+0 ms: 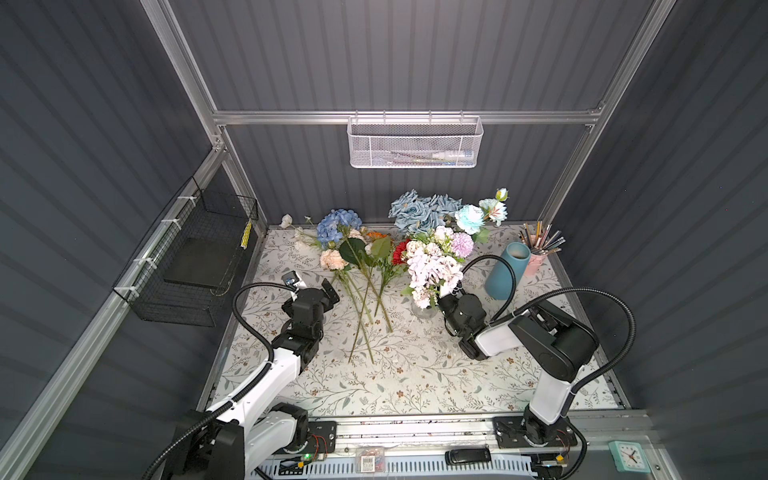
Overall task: Arrange flowers in a vase
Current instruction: Rotate the vase at the center of the table.
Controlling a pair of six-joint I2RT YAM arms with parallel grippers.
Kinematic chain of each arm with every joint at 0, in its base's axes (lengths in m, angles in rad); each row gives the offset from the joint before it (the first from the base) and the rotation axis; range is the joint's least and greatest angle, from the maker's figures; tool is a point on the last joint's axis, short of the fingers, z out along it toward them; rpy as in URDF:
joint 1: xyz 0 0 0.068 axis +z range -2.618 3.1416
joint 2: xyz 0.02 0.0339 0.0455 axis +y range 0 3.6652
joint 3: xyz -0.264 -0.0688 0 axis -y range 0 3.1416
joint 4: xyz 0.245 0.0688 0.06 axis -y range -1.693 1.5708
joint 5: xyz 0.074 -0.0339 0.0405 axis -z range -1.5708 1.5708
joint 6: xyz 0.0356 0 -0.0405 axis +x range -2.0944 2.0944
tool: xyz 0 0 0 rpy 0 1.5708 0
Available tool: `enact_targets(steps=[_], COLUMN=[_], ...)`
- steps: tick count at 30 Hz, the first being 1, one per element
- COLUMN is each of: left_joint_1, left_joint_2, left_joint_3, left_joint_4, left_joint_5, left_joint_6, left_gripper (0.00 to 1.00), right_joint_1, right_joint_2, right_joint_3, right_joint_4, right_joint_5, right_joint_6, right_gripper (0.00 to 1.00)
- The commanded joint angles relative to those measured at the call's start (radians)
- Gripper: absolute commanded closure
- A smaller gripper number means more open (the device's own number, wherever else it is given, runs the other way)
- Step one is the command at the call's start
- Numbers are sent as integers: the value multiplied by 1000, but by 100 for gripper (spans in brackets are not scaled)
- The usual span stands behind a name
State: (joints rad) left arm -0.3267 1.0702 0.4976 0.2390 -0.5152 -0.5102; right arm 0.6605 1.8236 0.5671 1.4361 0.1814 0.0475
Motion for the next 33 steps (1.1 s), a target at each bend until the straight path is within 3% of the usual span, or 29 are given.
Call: enact_targets(steps=[1,11,19,23,28,33], left_joint_1=[5,5,-6,-70,-132,-132], left_joint_2=[18,84,225,305,438,544], left_joint_3=[0,60,151,212,330,400], left_joint_4=[-9,-26,-92,-145,-245,-280], left_joint_5=[43,157,401,373,319,310], left_joint_6=[-1,59,157,210,247,261], left_gripper=[0,2,25,32,40,47], right_joint_1=[10,33,45,45,33,-7], right_joint_2=[5,-79,-302,-454,-674,-822], right_joint_3=[-19,-83,-229,-268,-210,-209], right_joint_4=[33,-4,-197,-379,-786,-921], right_joint_5=[21,20,-13,3,57,89], right_joint_6=[-29,-27,56,89,111,142], right_gripper=[12,4,4,4,1,1])
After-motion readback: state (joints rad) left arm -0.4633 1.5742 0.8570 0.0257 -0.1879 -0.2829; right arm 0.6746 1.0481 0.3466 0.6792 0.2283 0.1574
